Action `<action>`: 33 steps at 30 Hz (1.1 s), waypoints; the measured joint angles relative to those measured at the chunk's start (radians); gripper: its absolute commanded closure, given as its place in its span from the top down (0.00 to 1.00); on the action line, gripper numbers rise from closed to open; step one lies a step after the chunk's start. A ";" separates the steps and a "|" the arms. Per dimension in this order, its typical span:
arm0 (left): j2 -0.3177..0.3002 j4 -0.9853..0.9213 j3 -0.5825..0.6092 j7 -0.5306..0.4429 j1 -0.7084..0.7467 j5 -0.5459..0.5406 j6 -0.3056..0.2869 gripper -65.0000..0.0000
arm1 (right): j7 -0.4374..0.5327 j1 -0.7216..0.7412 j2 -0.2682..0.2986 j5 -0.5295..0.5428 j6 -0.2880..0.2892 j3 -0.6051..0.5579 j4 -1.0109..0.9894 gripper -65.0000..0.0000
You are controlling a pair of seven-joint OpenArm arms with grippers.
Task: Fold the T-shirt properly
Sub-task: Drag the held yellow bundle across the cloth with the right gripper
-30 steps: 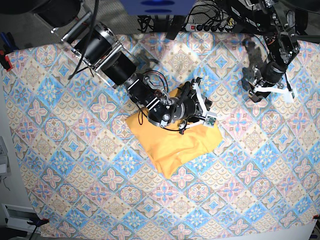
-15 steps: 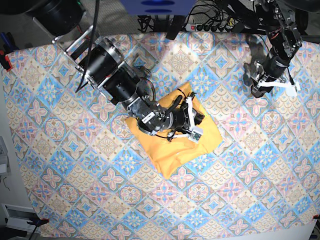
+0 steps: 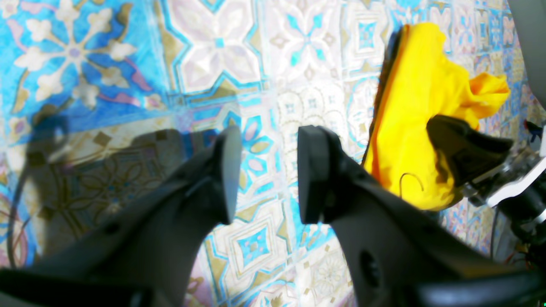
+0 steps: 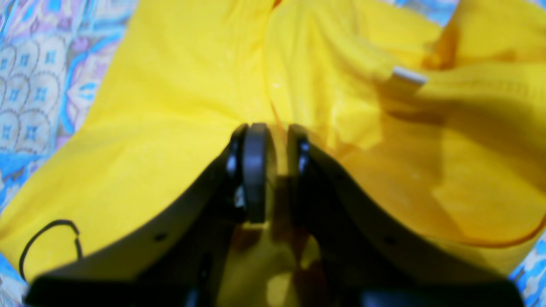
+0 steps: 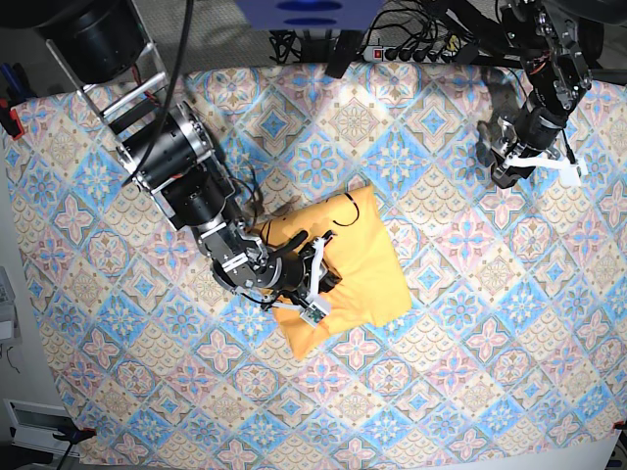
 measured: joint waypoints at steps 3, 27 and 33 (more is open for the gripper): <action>0.000 0.000 0.000 0.000 0.000 0.000 0.001 0.32 | 0.004 0.002 0.027 0.000 0.007 0.000 0.001 0.14; 0.000 0.011 0.000 -0.004 0.056 0.000 0.000 0.32 | 0.010 0.009 0.274 0.000 -0.046 0.095 0.001 0.14; 0.000 0.011 -0.001 -0.004 0.057 0.000 0.000 0.32 | 0.005 0.009 0.335 0.000 -0.053 0.095 0.001 0.14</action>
